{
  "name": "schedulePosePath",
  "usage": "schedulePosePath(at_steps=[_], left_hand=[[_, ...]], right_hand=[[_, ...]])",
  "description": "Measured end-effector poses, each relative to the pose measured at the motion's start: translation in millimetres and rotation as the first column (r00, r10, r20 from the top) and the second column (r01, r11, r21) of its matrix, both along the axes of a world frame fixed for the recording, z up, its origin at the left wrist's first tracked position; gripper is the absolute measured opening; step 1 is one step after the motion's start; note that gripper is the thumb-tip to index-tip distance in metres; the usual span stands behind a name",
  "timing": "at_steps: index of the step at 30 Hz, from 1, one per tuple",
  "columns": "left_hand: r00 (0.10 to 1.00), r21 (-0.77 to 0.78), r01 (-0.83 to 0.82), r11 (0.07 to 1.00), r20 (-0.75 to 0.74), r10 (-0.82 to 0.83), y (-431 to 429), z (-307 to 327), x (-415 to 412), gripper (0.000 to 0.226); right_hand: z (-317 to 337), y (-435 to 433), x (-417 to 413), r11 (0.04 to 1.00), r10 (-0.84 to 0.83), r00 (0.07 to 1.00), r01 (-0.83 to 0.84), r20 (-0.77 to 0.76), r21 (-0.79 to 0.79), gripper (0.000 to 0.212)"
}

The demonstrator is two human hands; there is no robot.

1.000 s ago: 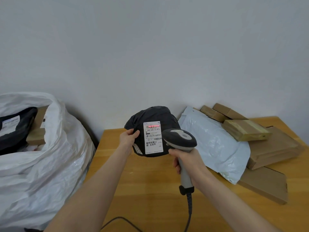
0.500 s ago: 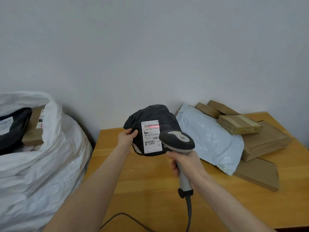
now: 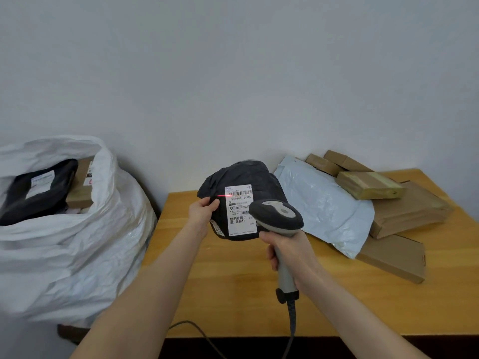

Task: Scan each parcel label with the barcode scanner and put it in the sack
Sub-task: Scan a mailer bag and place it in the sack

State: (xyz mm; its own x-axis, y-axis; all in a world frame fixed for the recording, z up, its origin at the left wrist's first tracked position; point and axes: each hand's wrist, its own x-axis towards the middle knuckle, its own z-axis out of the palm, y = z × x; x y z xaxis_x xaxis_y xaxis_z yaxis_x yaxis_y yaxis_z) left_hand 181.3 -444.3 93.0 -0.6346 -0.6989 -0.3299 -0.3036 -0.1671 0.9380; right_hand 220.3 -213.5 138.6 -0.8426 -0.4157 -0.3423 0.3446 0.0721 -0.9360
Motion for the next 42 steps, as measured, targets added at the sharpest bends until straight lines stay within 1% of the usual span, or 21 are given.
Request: schedulePosePath(at_steps=[4,8,11,15,19,21,22,24,25,26,27,28,30,32,35,38,42], left_hand=[[1.0,-0.021,-0.012,1.0,-0.004,0.012,8,6,21,0.048],[1.0,-0.024,-0.016,1.0,-0.022,0.016,13,12,43,0.041],[0.999,-0.021,-0.04,0.999,-0.014,0.039,7,14,58,0.046],[0.998,-0.018,-0.059,0.998,-0.025,0.058,-11,21,80,0.046],[0.995,-0.016,-0.078,0.997,-0.07,0.077,-49,38,103,0.039],[0.989,-0.028,-0.117,0.993,-0.098,0.114,-82,52,117,0.038],[0.985,-0.044,-0.135,0.99,-0.114,0.129,-102,60,124,0.031],[0.979,-0.085,-0.172,0.981,-0.13,0.16,-148,78,141,0.006],[0.975,-0.102,-0.187,0.977,-0.142,0.171,-174,86,150,0.015],[0.97,-0.119,-0.21,0.97,-0.152,0.192,-203,94,159,0.019],[0.964,-0.147,-0.237,0.96,-0.162,0.213,-232,102,171,0.015],[0.958,-0.162,-0.26,0.952,-0.171,0.232,-262,110,182,0.006],[0.945,-0.161,-0.303,0.939,-0.182,0.273,-323,122,200,0.014],[0.936,-0.167,-0.337,0.926,-0.168,0.311,-378,129,219,0.006],[0.913,-0.152,-0.397,0.905,-0.169,0.372,-448,137,234,0.003],[0.892,-0.137,-0.447,0.884,-0.139,0.43,-507,127,233,0.004],[0.9,-0.185,-0.435,0.881,-0.067,0.43,-567,105,213,0.01]], right_hand=[[0,8,17,0.999,0.03,1.0,-0.03,-0.003,-0.023,0.012],[1,9,29,0.998,0.046,0.999,-0.047,-0.015,-0.029,0.01],[4,3,38,0.998,0.053,0.999,-0.053,-0.007,-0.044,0.01],[12,-20,46,0.993,0.069,0.997,-0.065,0.033,-0.101,0.01],[26,-68,44,0.986,0.102,0.995,-0.104,-0.016,-0.13,0.004],[38,-107,45,0.979,0.13,0.991,-0.133,-0.033,-0.153,0.005],[44,-130,47,0.975,0.144,0.989,-0.148,-0.04,-0.163,0.006],[57,-181,52,0.966,0.174,0.983,-0.181,-0.054,-0.184,0.009],[63,-208,55,0.96,0.186,0.98,-0.195,-0.064,-0.203,0.009],[69,-237,59,0.952,0.194,0.978,-0.207,-0.077,-0.225,0.01],[73,-267,63,0.946,0.202,0.975,-0.218,-0.09,-0.24,0.01],[77,-297,68,0.942,0.21,0.973,-0.228,-0.099,-0.245,0.009],[85,-356,78,0.937,0.232,0.967,-0.25,-0.102,-0.243,0.009],[91,-411,89,0.934,0.253,0.965,-0.264,-0.074,-0.241,0.01],[102,-482,101,0.93,0.276,0.961,-0.275,-0.032,-0.242,0.009],[104,-533,97,0.939,0.26,0.965,-0.258,-0.024,-0.228,0.009],[96,-578,80,0.947,0.249,0.968,-0.247,-0.013,-0.205,0.006]])
